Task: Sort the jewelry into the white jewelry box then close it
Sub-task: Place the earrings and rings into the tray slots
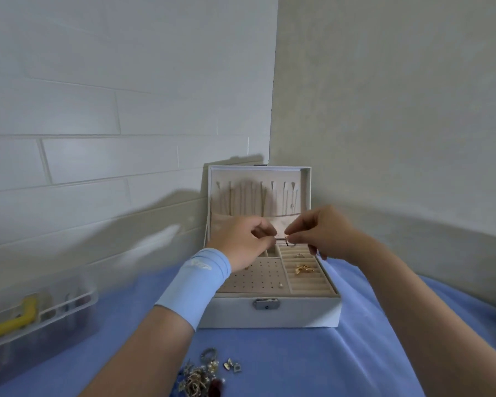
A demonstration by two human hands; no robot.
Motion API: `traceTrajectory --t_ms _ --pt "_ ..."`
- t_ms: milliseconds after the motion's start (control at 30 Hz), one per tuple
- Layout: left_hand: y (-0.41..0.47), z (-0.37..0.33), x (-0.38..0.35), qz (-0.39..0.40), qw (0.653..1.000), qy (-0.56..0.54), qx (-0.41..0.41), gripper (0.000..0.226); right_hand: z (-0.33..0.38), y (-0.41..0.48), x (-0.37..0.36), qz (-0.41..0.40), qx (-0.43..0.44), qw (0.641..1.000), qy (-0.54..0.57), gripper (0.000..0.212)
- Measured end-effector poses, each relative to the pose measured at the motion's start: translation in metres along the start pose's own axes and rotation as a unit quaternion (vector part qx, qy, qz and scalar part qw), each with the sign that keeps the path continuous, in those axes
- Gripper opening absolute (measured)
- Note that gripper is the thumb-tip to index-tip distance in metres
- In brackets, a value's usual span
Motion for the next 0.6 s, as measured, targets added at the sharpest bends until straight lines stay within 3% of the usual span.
traceTrajectory --t_ms 233,600 --pt "-0.004 -0.017 -0.029 0.042 0.998 0.044 -0.029 0.010 -0.010 -0.018 0.005 0.030 0.026 0.996 -0.080 0.010" --pt "-0.029 -0.012 -0.051 0.059 0.996 0.068 0.007 0.006 -0.006 -0.050 -0.001 0.040 0.045 0.985 -0.164 0.009"
Point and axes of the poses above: each hand's wrist, its own y-axis towards the middle knuckle, its own x-axis out of the back of the hand, z = x × y, the point moved 10 cm from there along y, towards the middle knuckle, and after that the axes turned 15 degrees about -y, right-handed, at the moved point
